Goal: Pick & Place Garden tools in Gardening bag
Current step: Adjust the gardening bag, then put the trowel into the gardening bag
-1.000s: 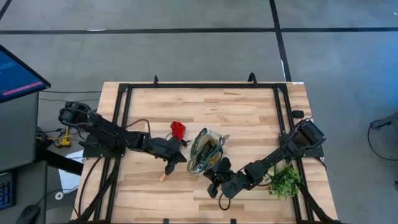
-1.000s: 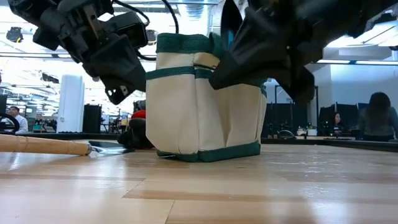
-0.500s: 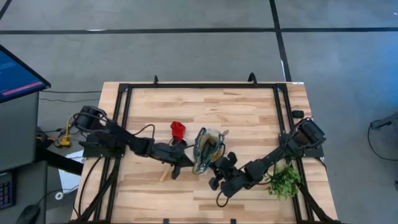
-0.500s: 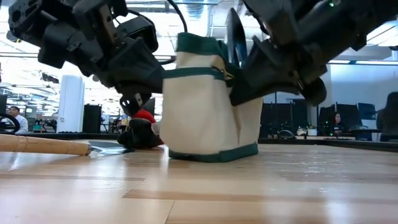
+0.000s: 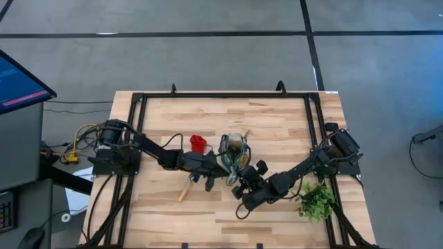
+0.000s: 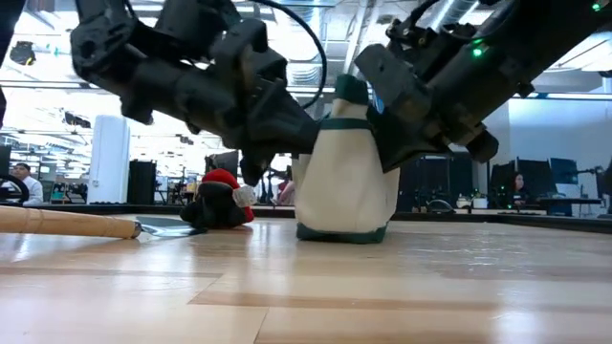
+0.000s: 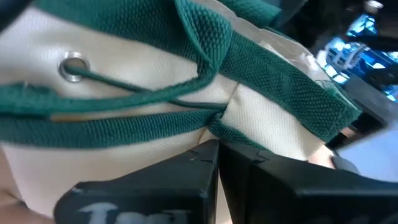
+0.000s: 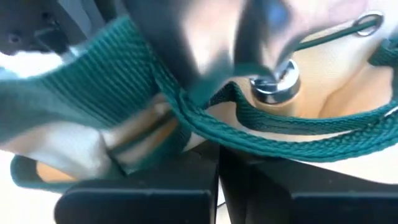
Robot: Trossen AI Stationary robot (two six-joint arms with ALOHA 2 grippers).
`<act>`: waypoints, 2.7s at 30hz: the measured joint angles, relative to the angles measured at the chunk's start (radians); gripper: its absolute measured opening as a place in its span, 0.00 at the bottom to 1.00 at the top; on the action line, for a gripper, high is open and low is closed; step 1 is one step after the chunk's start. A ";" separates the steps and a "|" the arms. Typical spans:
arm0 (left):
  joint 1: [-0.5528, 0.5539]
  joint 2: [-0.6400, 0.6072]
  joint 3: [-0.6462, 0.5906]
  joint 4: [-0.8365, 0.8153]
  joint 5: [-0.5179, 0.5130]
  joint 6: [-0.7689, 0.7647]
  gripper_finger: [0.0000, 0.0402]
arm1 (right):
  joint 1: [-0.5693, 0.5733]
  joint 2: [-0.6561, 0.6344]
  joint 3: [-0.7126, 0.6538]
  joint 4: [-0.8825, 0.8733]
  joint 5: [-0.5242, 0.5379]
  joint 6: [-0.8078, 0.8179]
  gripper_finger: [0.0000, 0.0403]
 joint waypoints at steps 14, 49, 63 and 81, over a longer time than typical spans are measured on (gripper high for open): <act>0.108 0.004 0.021 0.008 0.002 0.051 0.00 | -0.060 -0.031 0.001 -0.119 0.063 0.048 0.00; -0.089 -0.947 -0.227 -0.692 0.032 0.283 0.00 | 0.371 -0.487 0.000 -0.077 0.011 -0.258 0.00; -0.280 -0.828 -0.227 -0.881 -0.127 -0.058 0.00 | 0.390 -0.487 0.000 -0.004 0.036 -0.292 0.00; -0.404 -0.745 -0.109 -1.127 -0.309 -0.371 0.00 | 0.390 -0.487 0.000 -0.012 0.035 -0.292 0.00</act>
